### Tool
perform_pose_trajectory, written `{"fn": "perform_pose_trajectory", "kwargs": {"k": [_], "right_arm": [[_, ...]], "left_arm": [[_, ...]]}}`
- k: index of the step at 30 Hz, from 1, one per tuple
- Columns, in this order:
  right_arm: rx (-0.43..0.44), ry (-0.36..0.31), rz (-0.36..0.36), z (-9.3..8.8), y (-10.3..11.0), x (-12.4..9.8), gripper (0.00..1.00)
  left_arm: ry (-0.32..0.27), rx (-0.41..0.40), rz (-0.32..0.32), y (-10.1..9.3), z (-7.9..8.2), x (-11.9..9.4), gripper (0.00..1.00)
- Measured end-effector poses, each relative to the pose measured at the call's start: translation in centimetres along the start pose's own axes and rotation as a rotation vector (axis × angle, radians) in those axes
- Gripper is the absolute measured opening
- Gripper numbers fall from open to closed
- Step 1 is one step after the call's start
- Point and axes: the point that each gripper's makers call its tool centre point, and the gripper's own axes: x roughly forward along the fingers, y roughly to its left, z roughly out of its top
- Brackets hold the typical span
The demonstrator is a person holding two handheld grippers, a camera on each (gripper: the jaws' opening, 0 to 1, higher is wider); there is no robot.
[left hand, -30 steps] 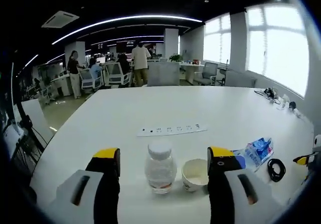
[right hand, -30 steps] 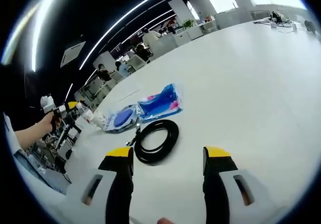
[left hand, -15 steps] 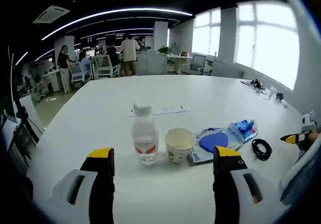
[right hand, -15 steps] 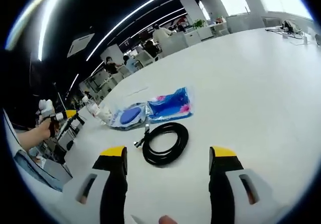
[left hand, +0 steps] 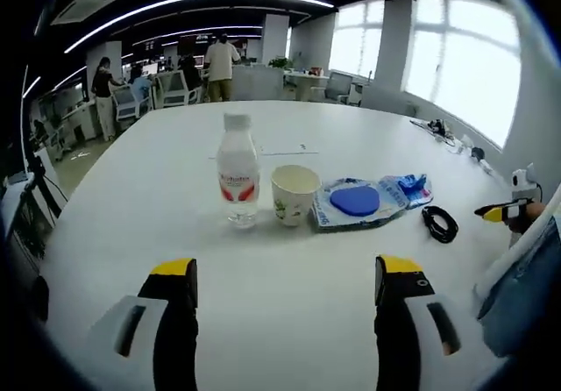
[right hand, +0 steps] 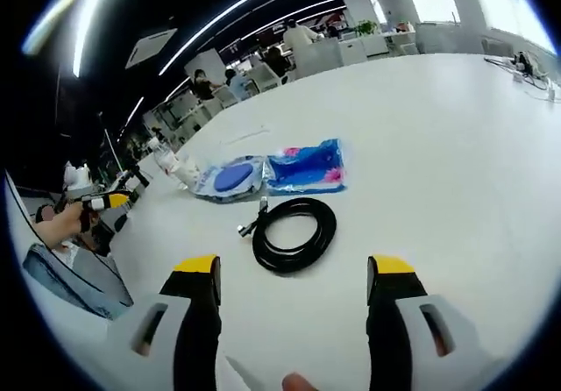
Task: Arrange the tabletop items into an orderly group along one side of the table until the central work area is clear of visible clutter.
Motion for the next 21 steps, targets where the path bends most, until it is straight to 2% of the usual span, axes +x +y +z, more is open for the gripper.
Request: {"fn": "perform_pose_trajectory", "kwargs": {"k": [6, 13, 21], "right_arm": [[0.005, 0.031, 0.007, -0.5, 0.2, 0.1, 0.67], [0.009, 0.032, 0.005, -0.1, 0.0, 0.1, 0.66], [0.007, 0.025, -0.001, -0.1, -0.2, -0.2, 0.67]], "left_arm": [[0.037, -0.030, -0.017, -0.6, -1.5, -0.1, 0.85], [0.045, -0.036, -0.038, -1.2, -1.5, 0.0, 0.85], [0.038, -0.046, -0.034, -1.2, -1.4, -0.2, 0.85]]}}
